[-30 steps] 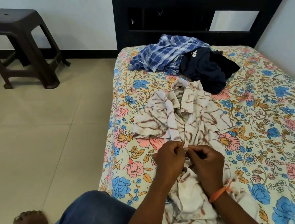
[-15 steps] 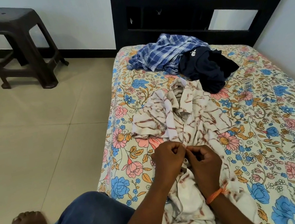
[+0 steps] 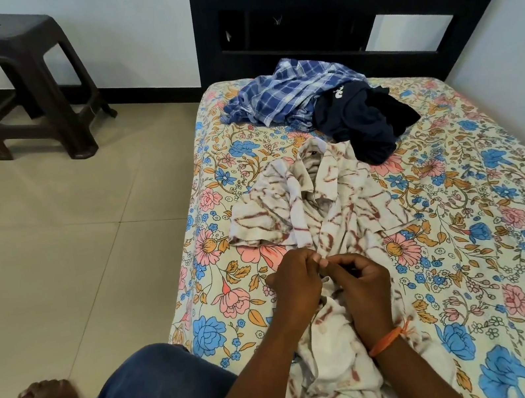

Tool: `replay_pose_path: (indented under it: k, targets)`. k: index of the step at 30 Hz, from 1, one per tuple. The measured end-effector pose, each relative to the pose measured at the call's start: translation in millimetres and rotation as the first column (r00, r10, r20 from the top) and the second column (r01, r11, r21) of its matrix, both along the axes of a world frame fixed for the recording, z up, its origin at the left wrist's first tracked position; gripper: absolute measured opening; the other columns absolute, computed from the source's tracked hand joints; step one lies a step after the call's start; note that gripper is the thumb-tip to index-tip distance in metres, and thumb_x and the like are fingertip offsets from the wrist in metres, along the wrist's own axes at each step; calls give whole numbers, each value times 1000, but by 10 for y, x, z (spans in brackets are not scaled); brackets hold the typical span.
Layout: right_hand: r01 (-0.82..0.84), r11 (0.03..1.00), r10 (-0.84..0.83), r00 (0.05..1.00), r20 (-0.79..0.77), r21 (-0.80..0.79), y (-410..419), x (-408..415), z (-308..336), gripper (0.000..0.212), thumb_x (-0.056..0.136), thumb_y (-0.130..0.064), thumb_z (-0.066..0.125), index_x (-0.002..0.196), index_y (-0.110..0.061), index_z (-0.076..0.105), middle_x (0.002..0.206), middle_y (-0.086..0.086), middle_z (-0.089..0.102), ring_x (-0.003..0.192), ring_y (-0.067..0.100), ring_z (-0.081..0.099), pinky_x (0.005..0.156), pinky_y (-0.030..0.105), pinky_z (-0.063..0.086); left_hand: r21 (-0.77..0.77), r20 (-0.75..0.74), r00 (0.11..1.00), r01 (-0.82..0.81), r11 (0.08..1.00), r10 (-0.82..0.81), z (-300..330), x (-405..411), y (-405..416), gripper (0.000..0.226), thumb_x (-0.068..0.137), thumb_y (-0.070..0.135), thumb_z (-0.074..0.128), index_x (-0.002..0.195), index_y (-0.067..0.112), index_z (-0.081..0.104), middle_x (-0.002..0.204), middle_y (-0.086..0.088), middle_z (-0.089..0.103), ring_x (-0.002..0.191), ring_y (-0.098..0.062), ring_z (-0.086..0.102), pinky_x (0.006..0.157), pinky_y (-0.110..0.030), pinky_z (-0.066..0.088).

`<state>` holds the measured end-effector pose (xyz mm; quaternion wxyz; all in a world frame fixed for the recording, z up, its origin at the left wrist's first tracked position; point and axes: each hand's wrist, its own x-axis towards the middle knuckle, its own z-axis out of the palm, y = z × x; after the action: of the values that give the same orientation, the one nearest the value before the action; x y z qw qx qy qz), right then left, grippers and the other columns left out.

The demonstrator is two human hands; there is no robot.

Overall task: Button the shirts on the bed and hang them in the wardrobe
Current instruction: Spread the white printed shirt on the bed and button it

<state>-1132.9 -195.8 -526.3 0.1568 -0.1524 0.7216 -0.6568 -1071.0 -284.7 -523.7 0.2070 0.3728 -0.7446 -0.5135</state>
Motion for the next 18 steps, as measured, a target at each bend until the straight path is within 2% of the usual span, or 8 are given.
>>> replay_pose_path:
  k: [6,8,13,16,18]
  targets:
    - [-69,997,74,991,108,-45,20,-61,32,11,81,-9,78,90,-5,74,77,13,75,61,14,66,48,23,50,-32,-31,999,27,999,-28,35,10,-13,29,100,12,47,73,19,53,68,11,51,62,2,51,61,-23,33]
    - [-80,994,89,986,141,-67,24,-82,41,12,80,-6,78,91,-3,74,79,16,75,62,15,66,51,23,51,-28,-46,998,30,999,-32,32,8,-7,27,100,13,48,74,21,53,70,12,51,64,5,50,61,-14,33]
    - [-118,987,139,966,218,-105,31,-140,43,13,79,-3,77,91,0,72,84,23,73,72,27,68,64,32,57,38,-89,995,47,998,-43,8,6,-26,39,100,15,50,64,31,44,66,9,44,60,-2,44,60,-26,31]
    - [-143,983,168,948,269,-113,38,-179,26,15,79,-6,77,92,-2,72,88,26,72,76,32,67,66,36,58,110,-124,991,55,992,-41,31,29,-36,41,100,17,52,61,31,44,59,10,43,55,0,42,57,-25,31]
    - [-146,982,174,941,289,-117,48,-186,22,16,78,-7,78,92,-2,72,89,26,72,79,34,68,74,41,57,119,-125,991,57,991,-42,52,38,-34,42,100,18,52,60,31,45,56,11,44,52,1,42,57,-24,30]
